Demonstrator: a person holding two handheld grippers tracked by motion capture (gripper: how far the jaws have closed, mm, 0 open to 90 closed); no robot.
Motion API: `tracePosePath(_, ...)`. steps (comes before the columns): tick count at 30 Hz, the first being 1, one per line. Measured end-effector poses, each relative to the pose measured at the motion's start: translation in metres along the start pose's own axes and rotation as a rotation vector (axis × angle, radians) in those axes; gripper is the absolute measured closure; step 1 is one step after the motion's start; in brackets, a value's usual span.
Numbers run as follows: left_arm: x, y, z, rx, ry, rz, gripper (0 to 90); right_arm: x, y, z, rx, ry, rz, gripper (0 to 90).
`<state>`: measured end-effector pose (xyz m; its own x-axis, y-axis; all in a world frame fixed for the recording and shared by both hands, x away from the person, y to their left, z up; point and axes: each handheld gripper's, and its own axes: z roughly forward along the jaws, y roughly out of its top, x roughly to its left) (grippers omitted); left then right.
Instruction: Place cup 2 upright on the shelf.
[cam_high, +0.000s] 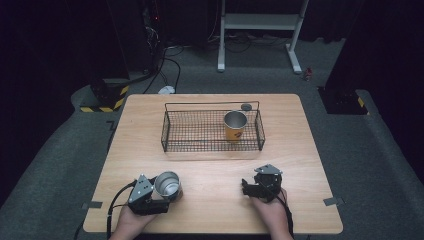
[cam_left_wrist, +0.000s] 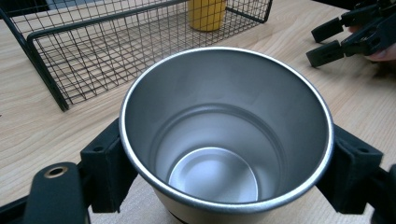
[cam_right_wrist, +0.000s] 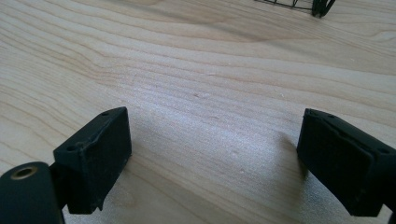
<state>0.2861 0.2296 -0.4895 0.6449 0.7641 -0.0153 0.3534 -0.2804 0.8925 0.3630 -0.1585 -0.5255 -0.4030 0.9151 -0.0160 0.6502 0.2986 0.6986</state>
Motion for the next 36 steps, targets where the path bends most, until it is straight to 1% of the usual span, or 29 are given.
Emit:
tracePosePath(2,0.000,0.000,0.000,-0.008,-0.002,-0.001,18.8,0.000,0.000,0.000,0.000,0.000,0.000,9.9)
tracePosePath(4,-0.001,0.000,0.000,-0.014,0.007,0.008,18.9,0.000,0.000,0.000,0.000,0.000,0.001,9.9)
tracePosePath(6,-0.001,0.000,0.000,-0.016,0.010,0.004,18.9,0.000,0.000,0.000,0.000,0.000,0.000,9.9)
tracePosePath(10,0.000,0.001,-0.001,-0.020,0.014,0.010,18.9,0.000,0.000,0.000,0.000,0.000,0.002,9.9)
tracePosePath(12,0.000,0.002,0.000,-0.021,0.005,0.007,18.9,0.000,0.000,0.000,0.000,0.000,0.000,9.9)
tracePosePath(17,-0.001,0.004,0.002,-0.023,0.006,0.013,18.9,0.000,0.000,0.000,0.000,0.000,0.002,9.9)
tracePosePath(20,-0.002,0.005,0.004,-0.017,0.006,0.000,18.9,0.000,0.000,0.000,0.000,0.000,0.002,9.9)
tracePosePath(21,-0.001,0.006,0.004,-0.016,0.010,0.006,18.9,0.000,0.000,0.000,0.001,0.000,0.002,9.9)
tracePosePath(27,0.001,0.014,0.007,-0.026,0.020,-0.001,18.9,0.000,0.000,-0.001,0.003,0.002,0.001,9.9)
tracePosePath(30,0.001,0.019,0.008,-0.032,0.035,0.004,18.9,0.000,0.000,0.000,0.002,0.002,-0.001,9.9)
tracePosePath(36,0.003,0.024,0.010,-0.040,0.050,-0.026,18.9,0.000,0.000,0.000,0.001,0.003,0.002,9.9)
